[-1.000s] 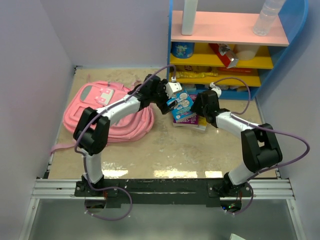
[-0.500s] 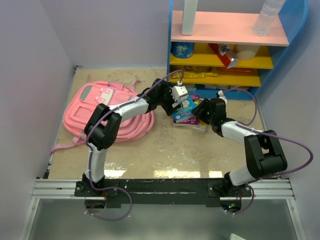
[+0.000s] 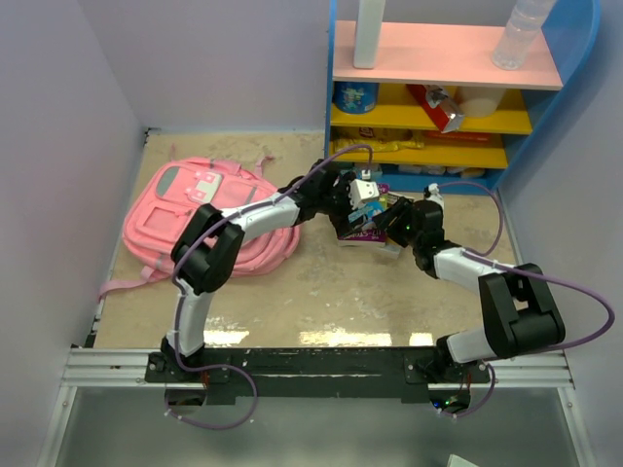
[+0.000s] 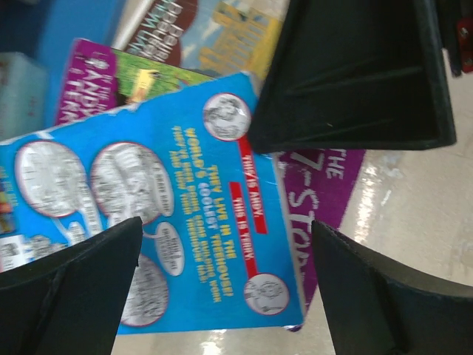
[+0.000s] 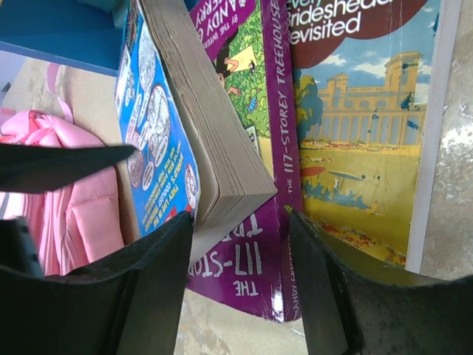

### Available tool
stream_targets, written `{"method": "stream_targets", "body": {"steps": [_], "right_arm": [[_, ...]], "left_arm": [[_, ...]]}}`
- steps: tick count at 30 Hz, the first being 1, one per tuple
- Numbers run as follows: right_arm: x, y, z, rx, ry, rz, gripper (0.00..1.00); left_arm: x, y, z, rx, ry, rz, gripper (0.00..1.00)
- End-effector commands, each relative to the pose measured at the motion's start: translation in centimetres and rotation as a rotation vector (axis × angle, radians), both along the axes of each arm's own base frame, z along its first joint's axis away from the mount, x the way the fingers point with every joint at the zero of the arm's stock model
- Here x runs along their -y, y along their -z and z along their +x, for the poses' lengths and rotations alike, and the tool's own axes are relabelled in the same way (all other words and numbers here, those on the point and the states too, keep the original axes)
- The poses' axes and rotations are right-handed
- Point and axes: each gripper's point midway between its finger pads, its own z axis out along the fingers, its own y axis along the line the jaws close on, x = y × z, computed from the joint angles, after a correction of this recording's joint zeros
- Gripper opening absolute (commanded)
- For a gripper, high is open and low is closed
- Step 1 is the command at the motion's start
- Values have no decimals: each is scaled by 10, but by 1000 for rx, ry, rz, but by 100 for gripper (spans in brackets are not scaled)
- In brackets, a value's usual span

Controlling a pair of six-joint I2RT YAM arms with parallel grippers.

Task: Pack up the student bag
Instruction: Pick up the book from the center of the board.

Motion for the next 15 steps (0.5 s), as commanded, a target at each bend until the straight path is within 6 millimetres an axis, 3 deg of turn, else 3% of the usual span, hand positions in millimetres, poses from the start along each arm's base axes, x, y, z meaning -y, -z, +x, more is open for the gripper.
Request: {"method": "stream_targets", "body": {"steps": [1, 6, 11, 15], "right_arm": [[-2, -25, 13, 99, 11, 34, 58], [-4, -25, 22, 104, 12, 33, 56], [-6, -26, 29, 111, 12, 37, 51], [-7, -27, 34, 127, 15, 47, 42]], "left_arm": [[12, 13, -21, -65, 96, 5, 100], [17, 7, -37, -123, 156, -23, 100], [14, -30, -36, -99, 159, -73, 100], [8, -43, -33, -100, 153, -91, 100]]}}
